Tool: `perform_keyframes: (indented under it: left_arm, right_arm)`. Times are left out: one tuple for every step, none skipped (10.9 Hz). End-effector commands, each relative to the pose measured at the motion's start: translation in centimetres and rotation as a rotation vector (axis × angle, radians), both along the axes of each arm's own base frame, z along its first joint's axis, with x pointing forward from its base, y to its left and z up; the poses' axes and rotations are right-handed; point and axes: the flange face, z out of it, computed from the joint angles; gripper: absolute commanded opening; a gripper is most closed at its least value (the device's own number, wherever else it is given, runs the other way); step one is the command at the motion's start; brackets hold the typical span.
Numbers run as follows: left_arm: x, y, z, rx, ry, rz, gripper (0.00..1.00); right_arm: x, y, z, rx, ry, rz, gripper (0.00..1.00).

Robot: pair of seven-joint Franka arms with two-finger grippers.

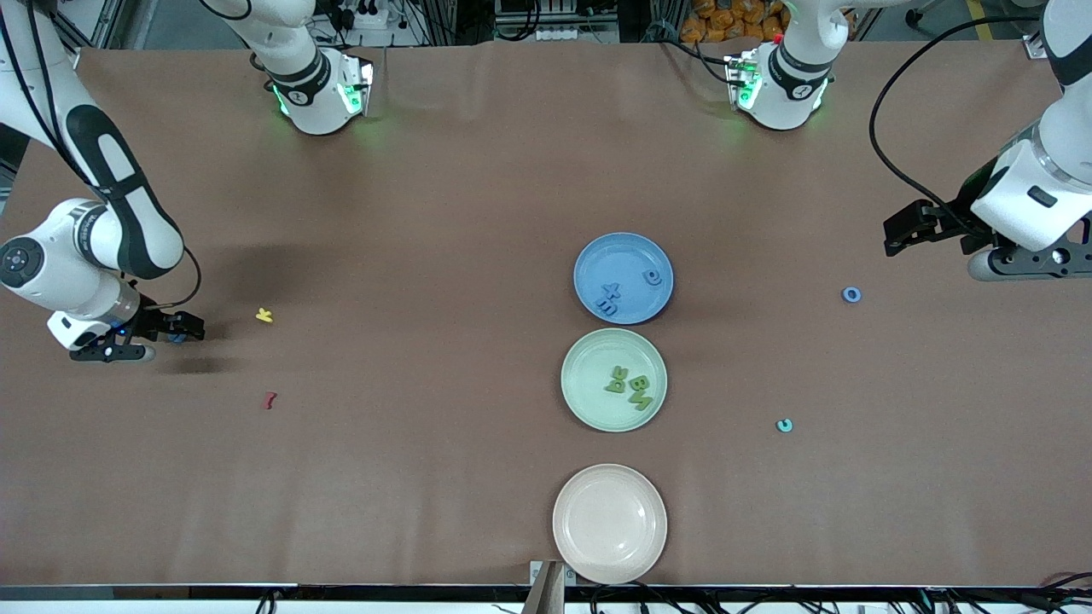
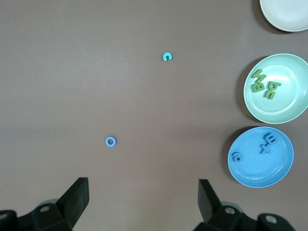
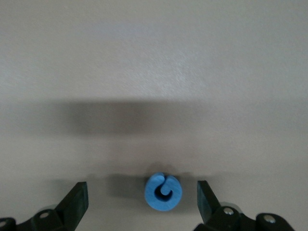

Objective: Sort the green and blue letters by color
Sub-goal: 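Move the right gripper to the blue c and lower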

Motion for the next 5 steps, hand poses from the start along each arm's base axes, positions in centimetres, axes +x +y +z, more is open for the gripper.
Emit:
perform_keyframes:
  left_arm:
    - [0.00,0.05,0.16,0.020,-0.012,-0.013,1.00]
    - [0.00,0.03,0.16,0.018,-0.011,-0.013,1.00]
    - [0.00,0.03,0.16,0.018,-0.011,-0.013,1.00]
    - [0.00,0.03,0.16,0.018,-0.011,-0.013,1.00]
    - [0.00,0.03,0.16,0.018,-0.011,-0.013,1.00]
  right_arm:
    - [-0.70,-1.24,-0.74,0.005,0.006,-0.002,1.00]
    - [-0.72,-1.23,-0.83,0.006,0.007,-0.002,1.00]
    - [-0.76,-1.31,-0.83,0.006,0.007,-0.002,1.00]
    - [-0.80,-1.39,-0.91,0.006,0.007,-0.004,1.00]
    - [-0.88,-1.45,-1.08,0.008,0.009,-0.004,0.84]
